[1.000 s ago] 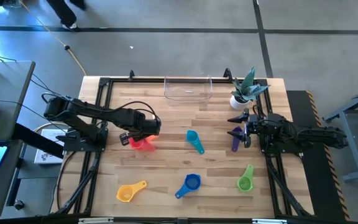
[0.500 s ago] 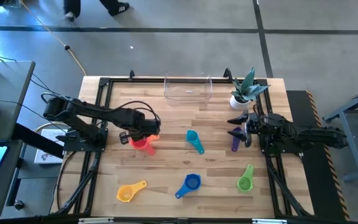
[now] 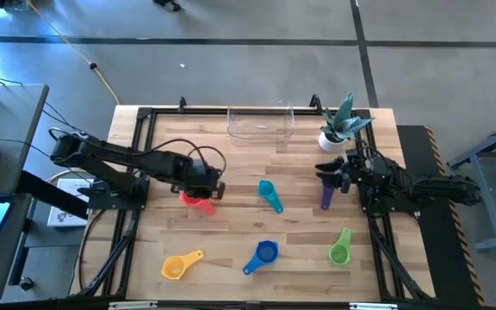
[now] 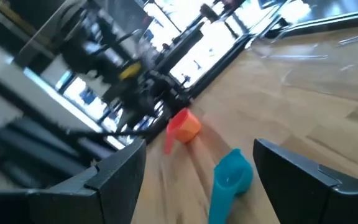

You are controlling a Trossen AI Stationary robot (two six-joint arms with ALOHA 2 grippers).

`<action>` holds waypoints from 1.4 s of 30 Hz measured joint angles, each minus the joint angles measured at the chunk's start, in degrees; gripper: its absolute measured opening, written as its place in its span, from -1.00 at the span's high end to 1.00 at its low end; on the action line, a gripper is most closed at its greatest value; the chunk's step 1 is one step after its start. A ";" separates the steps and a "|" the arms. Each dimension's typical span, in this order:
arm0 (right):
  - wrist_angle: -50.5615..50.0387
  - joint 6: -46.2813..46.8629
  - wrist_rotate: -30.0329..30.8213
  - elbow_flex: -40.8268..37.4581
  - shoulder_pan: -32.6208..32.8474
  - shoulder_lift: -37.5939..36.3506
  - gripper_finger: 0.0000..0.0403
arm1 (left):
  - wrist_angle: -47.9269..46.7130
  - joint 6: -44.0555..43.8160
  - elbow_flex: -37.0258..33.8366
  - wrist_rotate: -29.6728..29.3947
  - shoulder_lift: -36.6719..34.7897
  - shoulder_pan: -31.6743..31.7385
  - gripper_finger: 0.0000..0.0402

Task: Nest measuring cups in basket
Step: Stack the red measuring cup on top of the orange measuring cup

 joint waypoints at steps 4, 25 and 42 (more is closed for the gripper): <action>0.34 2.78 3.50 0.00 0.00 0.00 -0.43 | 1.46 14.49 0.02 3.65 0.00 -2.63 0.74; 3.38 17.24 20.03 0.00 0.00 0.07 -0.43 | -1.13 63.45 -3.56 6.13 1.42 -10.56 0.74; 1.64 19.46 23.17 0.00 0.00 0.31 -0.43 | 4.53 76.17 -5.31 5.07 8.32 -8.79 0.74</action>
